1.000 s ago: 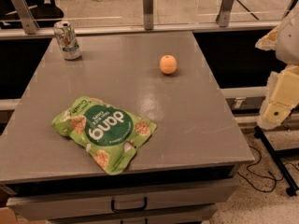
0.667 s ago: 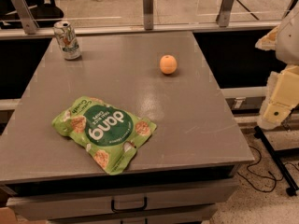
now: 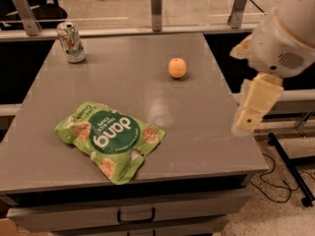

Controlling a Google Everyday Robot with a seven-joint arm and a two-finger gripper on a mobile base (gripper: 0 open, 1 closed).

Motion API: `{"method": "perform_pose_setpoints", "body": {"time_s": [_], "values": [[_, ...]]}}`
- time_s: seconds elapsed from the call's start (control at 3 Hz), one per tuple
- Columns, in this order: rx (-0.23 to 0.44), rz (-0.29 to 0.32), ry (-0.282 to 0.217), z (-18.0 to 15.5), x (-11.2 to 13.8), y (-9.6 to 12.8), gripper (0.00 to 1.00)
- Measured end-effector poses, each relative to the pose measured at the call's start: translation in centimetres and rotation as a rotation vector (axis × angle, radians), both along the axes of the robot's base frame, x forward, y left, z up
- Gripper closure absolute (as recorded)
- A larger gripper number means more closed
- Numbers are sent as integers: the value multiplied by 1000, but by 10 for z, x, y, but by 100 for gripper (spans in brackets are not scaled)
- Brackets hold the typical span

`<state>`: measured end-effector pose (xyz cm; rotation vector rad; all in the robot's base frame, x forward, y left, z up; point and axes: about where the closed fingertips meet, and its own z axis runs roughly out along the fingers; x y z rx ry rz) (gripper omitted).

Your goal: Move green rice chip bag near orange

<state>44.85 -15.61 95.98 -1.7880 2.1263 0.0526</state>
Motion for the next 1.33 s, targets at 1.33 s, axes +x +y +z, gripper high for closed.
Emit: {"method": "perform_pose_setpoints", "body": {"time_s": [1.33], "values": [[175,270,36,-36,-19,193,0]]}}
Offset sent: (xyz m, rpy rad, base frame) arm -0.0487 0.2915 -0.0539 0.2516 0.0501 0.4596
